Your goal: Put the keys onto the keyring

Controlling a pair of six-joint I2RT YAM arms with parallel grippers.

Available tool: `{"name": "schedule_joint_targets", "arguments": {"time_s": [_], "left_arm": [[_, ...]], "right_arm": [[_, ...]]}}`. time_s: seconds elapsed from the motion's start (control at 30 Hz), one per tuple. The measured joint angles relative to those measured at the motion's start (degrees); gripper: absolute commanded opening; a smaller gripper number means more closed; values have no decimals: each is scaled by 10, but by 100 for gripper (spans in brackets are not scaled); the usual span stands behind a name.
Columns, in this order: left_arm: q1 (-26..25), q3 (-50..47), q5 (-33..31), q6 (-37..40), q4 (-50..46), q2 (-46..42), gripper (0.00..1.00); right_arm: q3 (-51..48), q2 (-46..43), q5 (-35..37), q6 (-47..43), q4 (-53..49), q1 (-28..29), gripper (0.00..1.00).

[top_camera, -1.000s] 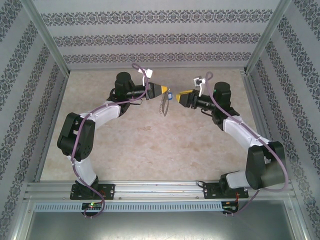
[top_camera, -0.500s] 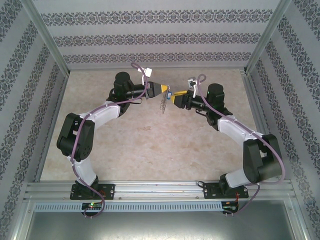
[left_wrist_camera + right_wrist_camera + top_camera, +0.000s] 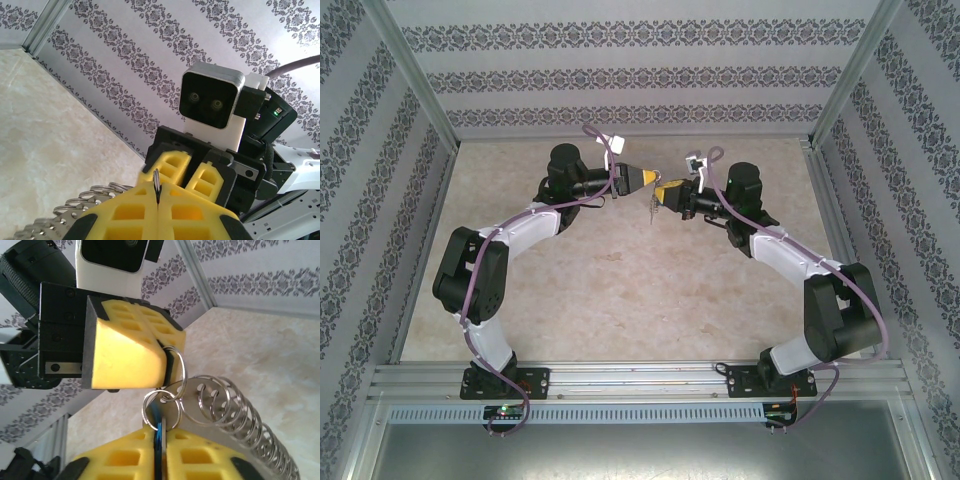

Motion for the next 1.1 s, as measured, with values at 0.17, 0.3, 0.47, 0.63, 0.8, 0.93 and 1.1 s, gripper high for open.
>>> {"name": "schedule_joint_targets", "arguments": {"time_s": [0.17, 0.3, 0.47, 0.63, 0.8, 0.93, 1.1], "left_arm": [[0, -3, -3, -2, 7, -1, 0], [0, -18, -13, -2, 17, -9, 0], [-3, -27, -24, -5, 21, -21, 0], [-7, -38, -35, -12, 45, -23, 0], [-6, -53, -50, -16, 71, -23, 0], [-7, -58, -56, -21, 83, -23, 0], [-7, -65, -75, -28, 105, -23, 0]], "right_arm": [[-1, -3, -2, -9, -6, 0, 0], [-5, -9, -2, -13, -12, 0, 0], [-7, -9, -2, -13, -13, 2, 0], [-2, -3, -3, -9, -8, 12, 0], [18, 20, -2, -7, -9, 29, 0], [20, 23, 0, -6, -6, 29, 0], [11, 23, -1, 16, 20, 19, 0]]}}
